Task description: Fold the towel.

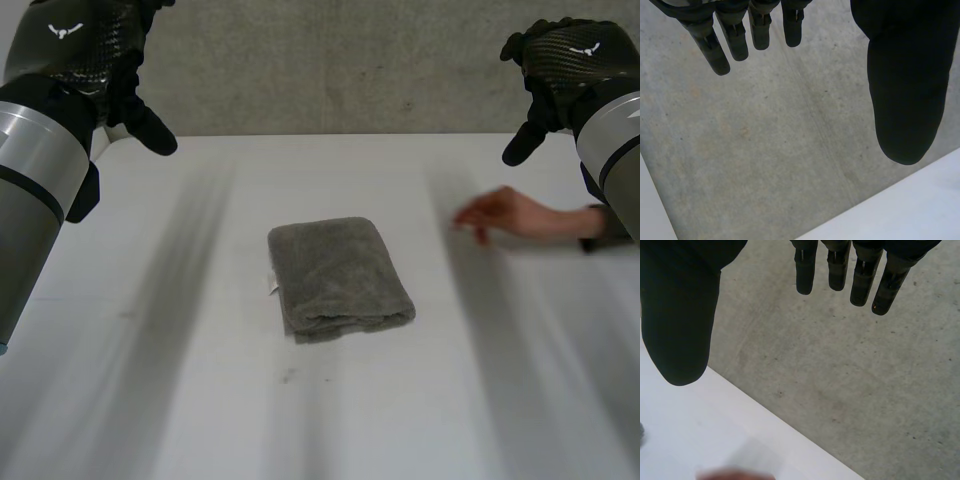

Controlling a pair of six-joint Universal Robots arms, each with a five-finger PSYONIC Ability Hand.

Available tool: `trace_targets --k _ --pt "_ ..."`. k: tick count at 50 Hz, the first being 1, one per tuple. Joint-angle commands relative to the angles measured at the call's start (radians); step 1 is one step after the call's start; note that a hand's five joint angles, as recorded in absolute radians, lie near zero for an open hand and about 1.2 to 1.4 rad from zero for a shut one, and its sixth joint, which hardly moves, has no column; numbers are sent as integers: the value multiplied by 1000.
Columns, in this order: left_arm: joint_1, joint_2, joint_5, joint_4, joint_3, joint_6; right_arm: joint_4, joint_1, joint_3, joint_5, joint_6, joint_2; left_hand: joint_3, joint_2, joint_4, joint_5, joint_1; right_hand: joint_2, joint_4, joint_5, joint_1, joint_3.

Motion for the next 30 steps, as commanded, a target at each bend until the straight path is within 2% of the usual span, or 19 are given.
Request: trace_targets --k 1,5,11,30 --pt "-11 -15 -2 -49 8 -23 4 -1 9 -41 7 1 9 10 8 -27 0 -61 -59 -54 -71 -40" --pt "1 -18 2 -115 8 -76 3 1 19 -67 7 1 9 11 9 -26 1 -61 -59 -54 -71 -40" --pt "5 -22 7 -204 -10 -88 3 1 33 -86 5 2 9 11 9 -26 1 -61 -59 -54 -71 -40" --pt "21 -22 6 -181 -65 -88 -2 -1 55 -86 5 12 9 10 8 -27 0 -61 -59 -54 -71 -40"
